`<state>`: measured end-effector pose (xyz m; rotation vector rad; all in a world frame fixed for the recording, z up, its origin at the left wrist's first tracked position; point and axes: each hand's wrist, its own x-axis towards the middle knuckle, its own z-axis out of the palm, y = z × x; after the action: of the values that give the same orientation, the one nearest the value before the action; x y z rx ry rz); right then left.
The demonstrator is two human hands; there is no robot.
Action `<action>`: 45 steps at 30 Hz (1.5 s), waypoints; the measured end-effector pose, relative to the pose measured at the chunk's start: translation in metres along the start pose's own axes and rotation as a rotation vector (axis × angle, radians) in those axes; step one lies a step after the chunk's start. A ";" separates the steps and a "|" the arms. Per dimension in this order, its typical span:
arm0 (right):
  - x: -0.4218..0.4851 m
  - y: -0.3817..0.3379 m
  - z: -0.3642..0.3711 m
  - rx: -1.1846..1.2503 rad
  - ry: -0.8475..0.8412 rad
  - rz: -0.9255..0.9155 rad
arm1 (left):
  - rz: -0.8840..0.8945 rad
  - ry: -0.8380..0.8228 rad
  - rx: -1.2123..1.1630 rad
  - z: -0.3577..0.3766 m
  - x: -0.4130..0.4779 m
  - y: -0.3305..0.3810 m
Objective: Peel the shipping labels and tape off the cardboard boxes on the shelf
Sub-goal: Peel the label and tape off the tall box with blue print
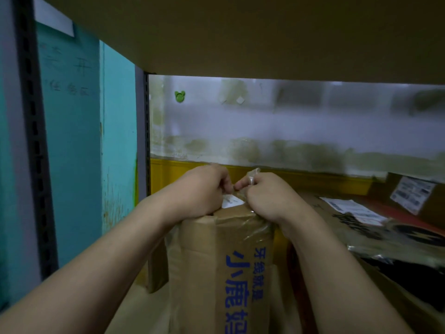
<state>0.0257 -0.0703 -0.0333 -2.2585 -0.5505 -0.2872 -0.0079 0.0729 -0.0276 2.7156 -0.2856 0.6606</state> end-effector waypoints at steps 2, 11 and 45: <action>0.001 -0.002 0.000 -0.004 -0.009 -0.013 | 0.001 0.021 0.019 -0.002 -0.002 0.000; 0.008 -0.021 -0.011 -0.513 -0.205 -0.087 | -0.004 0.013 0.006 -0.006 -0.006 0.005; 0.052 0.040 -0.008 0.048 -0.398 -0.386 | 0.000 0.060 -0.047 0.001 -0.001 -0.010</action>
<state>0.0901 -0.0848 -0.0345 -2.1590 -1.1933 -0.0082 -0.0055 0.0822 -0.0318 2.6462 -0.2834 0.7246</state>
